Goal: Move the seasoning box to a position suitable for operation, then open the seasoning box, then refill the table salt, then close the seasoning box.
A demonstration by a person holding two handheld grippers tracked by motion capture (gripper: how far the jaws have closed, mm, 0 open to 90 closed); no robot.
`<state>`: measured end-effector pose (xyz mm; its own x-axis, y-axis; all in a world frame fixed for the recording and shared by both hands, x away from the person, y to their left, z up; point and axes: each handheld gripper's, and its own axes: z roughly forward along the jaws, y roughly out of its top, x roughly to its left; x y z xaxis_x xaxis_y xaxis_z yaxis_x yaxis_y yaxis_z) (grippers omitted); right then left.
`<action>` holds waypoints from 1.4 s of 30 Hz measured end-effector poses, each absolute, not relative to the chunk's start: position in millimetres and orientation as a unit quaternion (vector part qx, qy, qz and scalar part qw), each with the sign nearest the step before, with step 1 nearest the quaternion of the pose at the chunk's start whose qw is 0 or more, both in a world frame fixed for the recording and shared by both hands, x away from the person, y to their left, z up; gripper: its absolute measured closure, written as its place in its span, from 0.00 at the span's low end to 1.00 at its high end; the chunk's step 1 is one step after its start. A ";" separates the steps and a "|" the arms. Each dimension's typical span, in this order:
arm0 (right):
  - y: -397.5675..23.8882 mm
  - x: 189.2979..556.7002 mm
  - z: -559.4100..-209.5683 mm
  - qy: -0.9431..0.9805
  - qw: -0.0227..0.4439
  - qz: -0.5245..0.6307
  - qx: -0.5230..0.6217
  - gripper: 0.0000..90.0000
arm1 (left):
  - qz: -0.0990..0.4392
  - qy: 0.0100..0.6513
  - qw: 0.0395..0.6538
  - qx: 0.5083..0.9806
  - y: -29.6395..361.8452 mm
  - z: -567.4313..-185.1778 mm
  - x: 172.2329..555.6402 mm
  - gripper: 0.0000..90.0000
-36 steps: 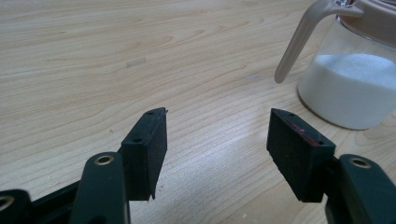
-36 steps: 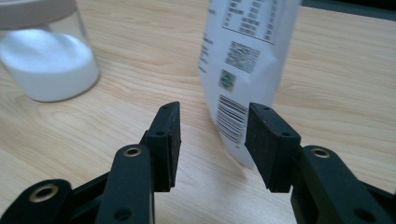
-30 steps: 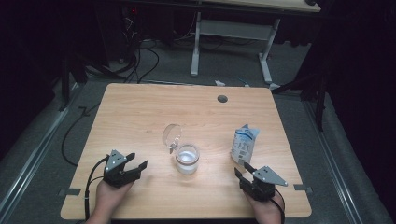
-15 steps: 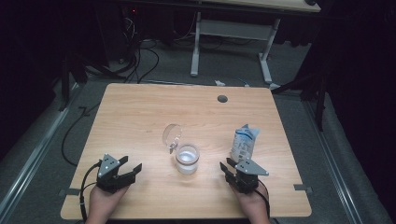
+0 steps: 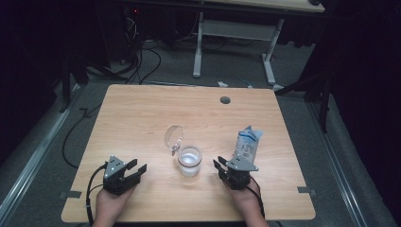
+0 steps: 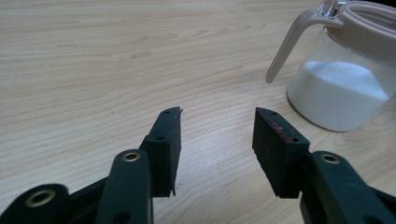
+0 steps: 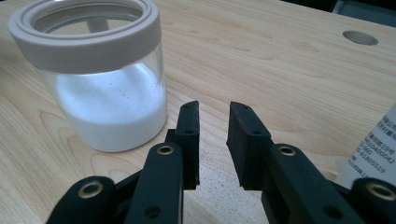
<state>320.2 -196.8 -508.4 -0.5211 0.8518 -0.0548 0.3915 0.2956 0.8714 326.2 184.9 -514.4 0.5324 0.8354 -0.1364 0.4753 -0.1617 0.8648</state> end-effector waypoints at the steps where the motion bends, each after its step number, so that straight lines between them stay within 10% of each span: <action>1: -196.0 320.6 -509.5 0.762 0.270 0.426 0.407 0.86 | 0.193 0.441 0.470 0.740 181.3 -513.5 328.8 0.64; 24: -177.5 322.0 -514.2 0.770 0.267 0.422 0.396 0.96 | 0.177 0.440 0.496 0.727 142.5 -496.8 362.4 1.00; 42: -162.4 319.2 -516.7 0.785 0.262 0.419 0.373 1.00 | 0.169 0.411 0.546 0.710 113.0 -462.7 375.0 1.00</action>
<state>319.2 -162.4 -516.7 -0.5846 0.8052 -0.0999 0.3656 0.3714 0.8535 375.0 113.0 -462.7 0.6048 0.7682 -0.2098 0.3998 -0.0651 0.9143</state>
